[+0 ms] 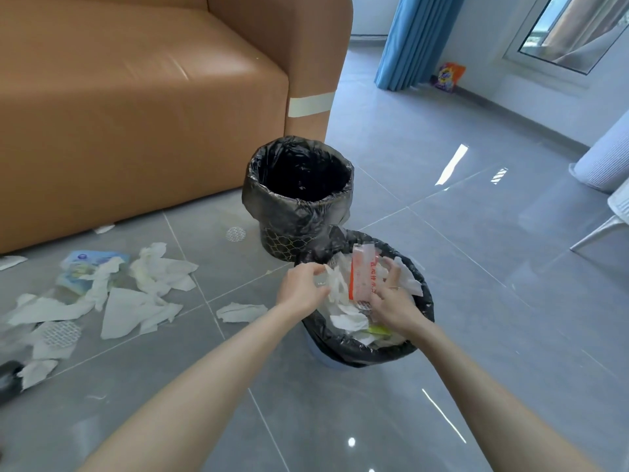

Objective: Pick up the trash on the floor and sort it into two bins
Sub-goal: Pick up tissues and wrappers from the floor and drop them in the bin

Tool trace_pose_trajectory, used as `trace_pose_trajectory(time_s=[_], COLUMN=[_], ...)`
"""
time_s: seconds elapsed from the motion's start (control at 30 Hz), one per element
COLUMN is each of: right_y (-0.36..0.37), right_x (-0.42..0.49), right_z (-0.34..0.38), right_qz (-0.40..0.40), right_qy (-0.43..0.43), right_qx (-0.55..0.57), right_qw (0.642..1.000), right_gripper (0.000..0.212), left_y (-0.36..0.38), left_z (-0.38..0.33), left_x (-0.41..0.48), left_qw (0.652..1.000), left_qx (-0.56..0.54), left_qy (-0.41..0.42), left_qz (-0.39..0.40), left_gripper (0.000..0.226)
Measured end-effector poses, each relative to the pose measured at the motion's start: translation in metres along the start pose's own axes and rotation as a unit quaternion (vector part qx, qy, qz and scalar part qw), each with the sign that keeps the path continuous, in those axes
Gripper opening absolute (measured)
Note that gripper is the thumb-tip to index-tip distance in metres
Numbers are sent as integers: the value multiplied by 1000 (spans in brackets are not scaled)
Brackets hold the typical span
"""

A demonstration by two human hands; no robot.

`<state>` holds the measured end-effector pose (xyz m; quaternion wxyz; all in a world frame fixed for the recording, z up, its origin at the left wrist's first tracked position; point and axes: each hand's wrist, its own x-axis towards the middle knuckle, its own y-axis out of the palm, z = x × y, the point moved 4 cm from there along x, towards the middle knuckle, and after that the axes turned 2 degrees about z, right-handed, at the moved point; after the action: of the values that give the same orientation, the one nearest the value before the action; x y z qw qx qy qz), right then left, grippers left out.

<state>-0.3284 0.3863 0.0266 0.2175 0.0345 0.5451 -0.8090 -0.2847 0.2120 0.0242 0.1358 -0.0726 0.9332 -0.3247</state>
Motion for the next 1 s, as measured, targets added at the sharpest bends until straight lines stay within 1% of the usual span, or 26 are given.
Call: trace_pose_trajectory(time_s=[0.07,0.1,0.17,0.2,0.27,0.33,0.4,0.47,0.53,0.57,0.63,0.73,0.8,0.9,0.97,1.0], right_y=[-4,-5,-5,-5,-2,8,17,26,36,42,50,54,58,69,74,76], right_x=[1,0,-2,-3,-8,-11,-6,2,8,12,20,35,44,54,61,67], right_z=[2,4,10,17,29,37,42,46,42,39,33,32,30,25,22,21], right_qz=[-55,-76,-114,-140,-191,-215,-222,-191,-96,-51,31,112,167,214,226,228], right_qy=[-17,-31,-74,-100,-152,-179,-196,-223,-234,-225,-208,-165,-139,-141,-131,-126], right_qx=[16,2,-65,-119,-228,-282,-306,-331,-334,-322,-299,-261,-224,-188,-162,-155], right_qw=[998,997,989,978,943,918,905,897,908,918,931,944,950,948,952,953], right_gripper=[51,53,48,46,41,36,38,37,29,26,28,28,28,30,27,30], left_y=[-12,-17,-27,-31,-37,-41,-40,-34,-27,-23,-15,1,11,25,34,38], left_z=[2,7,23,35,58,81,104,127,145,153,166,185,194,205,215,221], left_x=[0,0,2,4,7,8,7,5,3,3,6,17,24,37,44,46], left_qw=[1000,1000,999,998,994,990,987,986,988,987,983,976,969,958,949,946], left_qx=[-16,-21,-29,-35,-50,-48,-34,-6,38,68,125,180,207,240,261,269], left_qy=[15,13,-7,-25,-69,-106,-138,-152,-147,-143,-131,-106,-110,-113,-113,-114], left_qz=[-11,-20,-45,-55,-71,-76,-74,-59,-31,-15,11,53,80,113,135,143], left_gripper=[43,41,34,32,28,27,26,27,31,34,39,45,49,53,54,54])
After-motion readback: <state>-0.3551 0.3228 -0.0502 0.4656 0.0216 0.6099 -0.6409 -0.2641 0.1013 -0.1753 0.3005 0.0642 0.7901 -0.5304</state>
